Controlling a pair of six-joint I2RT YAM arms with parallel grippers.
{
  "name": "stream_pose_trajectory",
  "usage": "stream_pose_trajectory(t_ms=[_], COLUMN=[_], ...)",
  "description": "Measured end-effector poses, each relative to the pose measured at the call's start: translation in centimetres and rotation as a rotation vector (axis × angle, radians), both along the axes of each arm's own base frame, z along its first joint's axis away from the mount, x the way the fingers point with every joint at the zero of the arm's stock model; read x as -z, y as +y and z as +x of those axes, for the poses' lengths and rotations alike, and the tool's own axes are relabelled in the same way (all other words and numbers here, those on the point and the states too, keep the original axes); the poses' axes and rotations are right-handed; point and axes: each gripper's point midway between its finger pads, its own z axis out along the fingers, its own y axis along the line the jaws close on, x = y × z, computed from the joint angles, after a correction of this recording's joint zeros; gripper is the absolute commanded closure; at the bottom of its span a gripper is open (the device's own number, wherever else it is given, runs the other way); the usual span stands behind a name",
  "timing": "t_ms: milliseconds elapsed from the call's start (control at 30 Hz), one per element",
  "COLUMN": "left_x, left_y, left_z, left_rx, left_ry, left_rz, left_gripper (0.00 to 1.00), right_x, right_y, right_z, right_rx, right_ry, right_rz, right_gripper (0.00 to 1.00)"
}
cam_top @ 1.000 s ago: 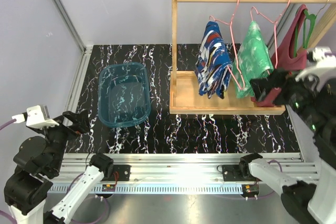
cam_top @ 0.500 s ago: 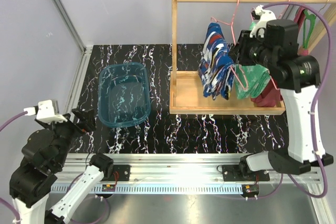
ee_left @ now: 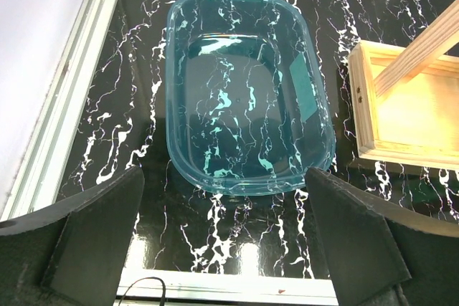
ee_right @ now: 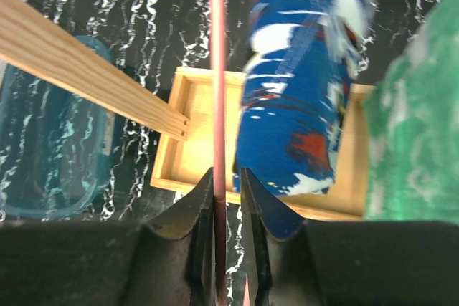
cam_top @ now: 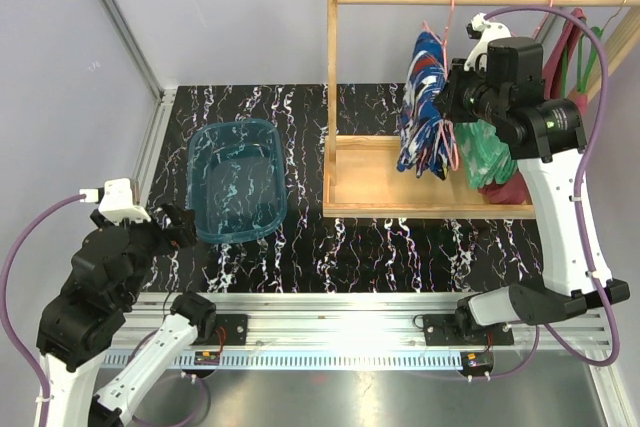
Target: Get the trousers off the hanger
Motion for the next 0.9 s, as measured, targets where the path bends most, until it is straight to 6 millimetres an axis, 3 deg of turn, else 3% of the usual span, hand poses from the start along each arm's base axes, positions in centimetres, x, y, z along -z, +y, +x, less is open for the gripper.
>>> stream_pose_trajectory(t_ms=[100,167,267,533,900], left_x=[0.0,0.0,0.0,0.1,-1.3], left_y=[-0.1,-0.2,-0.3,-0.9,-5.3], left_z=[0.0,0.0,0.0,-0.1,1.7], left_rx=[0.006,0.010,0.014,0.045,0.206], left_ry=[0.001,0.001,0.002,0.009,0.009], left_rz=[-0.002,-0.003,-0.004,-0.015,-0.117], left_gripper=[0.01,0.01,0.01,0.01,0.01], right_x=[0.6,1.0,1.1,0.5,-2.9], right_y=[-0.6,-0.9,-1.1,-1.2,-1.9], right_z=[0.0,0.0,0.0,-0.2,-0.6], right_rx=[0.027,0.040,0.038,0.026,0.048], right_ry=[0.007,0.012,0.006,-0.020,-0.147], right_rz=[-0.021,-0.033,-0.054,-0.081,-0.062], right_gripper=[0.74,0.80,1.00,1.00,1.00])
